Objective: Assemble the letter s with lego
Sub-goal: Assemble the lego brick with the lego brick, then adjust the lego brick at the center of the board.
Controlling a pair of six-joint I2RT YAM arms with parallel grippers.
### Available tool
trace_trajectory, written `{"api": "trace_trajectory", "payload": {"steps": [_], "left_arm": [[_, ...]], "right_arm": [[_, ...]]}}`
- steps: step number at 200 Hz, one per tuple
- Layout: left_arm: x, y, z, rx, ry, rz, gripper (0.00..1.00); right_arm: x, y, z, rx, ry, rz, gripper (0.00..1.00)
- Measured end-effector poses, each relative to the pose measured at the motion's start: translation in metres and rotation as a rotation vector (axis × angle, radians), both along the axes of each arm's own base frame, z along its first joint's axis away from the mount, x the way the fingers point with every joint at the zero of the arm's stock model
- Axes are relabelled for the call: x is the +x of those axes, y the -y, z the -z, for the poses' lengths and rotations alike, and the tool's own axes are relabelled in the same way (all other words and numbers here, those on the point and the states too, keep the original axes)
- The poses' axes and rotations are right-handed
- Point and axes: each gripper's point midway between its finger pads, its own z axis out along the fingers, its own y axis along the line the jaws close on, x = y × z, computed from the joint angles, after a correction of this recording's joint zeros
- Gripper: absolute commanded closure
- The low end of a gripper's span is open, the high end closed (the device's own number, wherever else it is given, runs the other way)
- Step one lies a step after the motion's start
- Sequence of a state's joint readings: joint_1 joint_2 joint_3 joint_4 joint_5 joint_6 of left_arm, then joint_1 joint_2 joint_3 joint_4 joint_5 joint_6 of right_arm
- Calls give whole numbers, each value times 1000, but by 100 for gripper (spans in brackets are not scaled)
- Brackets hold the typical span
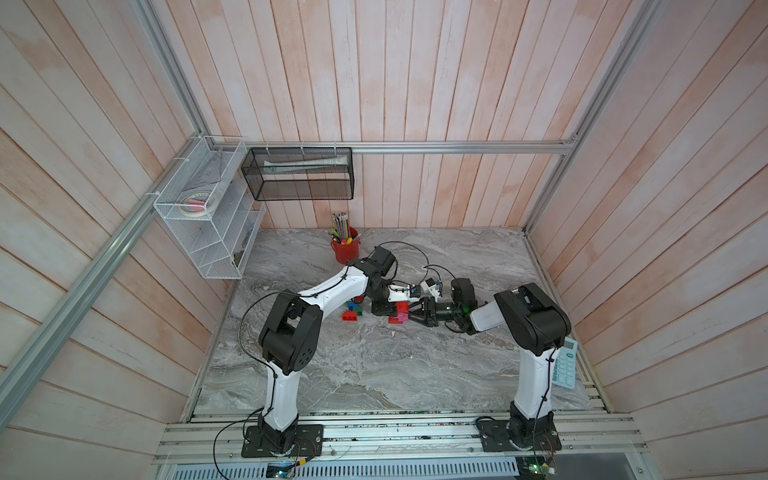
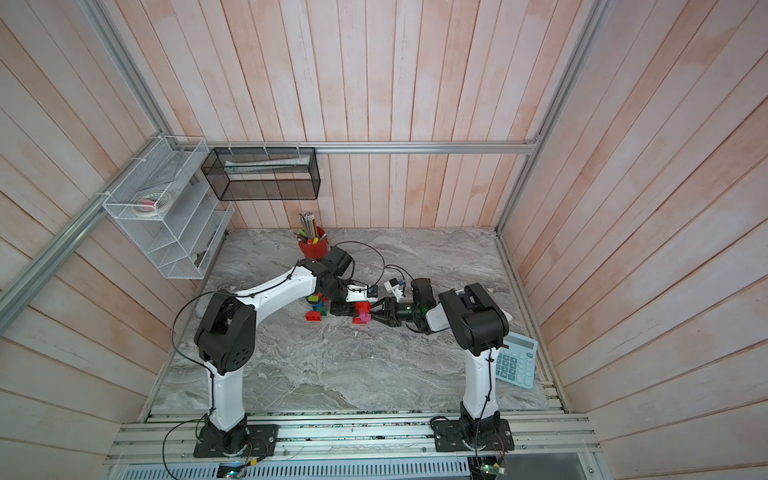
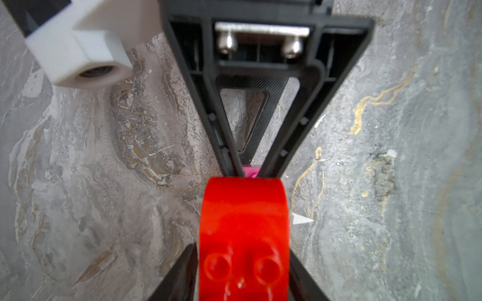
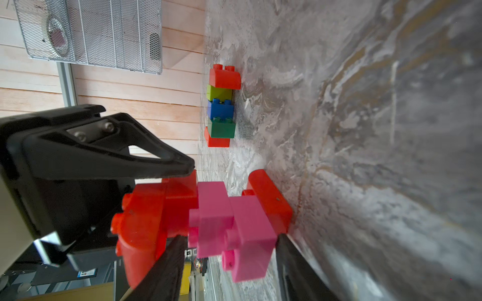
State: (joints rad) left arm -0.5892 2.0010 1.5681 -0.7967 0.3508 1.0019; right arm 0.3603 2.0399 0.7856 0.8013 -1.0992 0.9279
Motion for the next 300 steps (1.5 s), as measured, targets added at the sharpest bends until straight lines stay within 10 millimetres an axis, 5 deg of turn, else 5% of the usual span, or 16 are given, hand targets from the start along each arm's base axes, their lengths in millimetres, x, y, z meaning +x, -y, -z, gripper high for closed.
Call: {"api": "trace_trajectory", "payload": {"steps": [60, 103, 156, 222, 300], "left_arm": [[0, 0, 0, -3, -4, -1, 38], [-1, 1, -1, -16, -20, -15, 20], [-1, -1, -9, -49, -49, -45, 12], [-8, -6, -52, -127, -62, -88, 9], [-14, -15, -54, -116, -96, -120, 8]], "right_arm": [[-7, 5, 8, -21, 2, -9, 42], [-9, 19, 6, -66, 77, -21, 43], [-1, 31, -9, -192, 442, -50, 39], [7, 17, -21, -313, 952, -124, 29], [6, 8, -20, -315, 1140, -159, 30]]}}
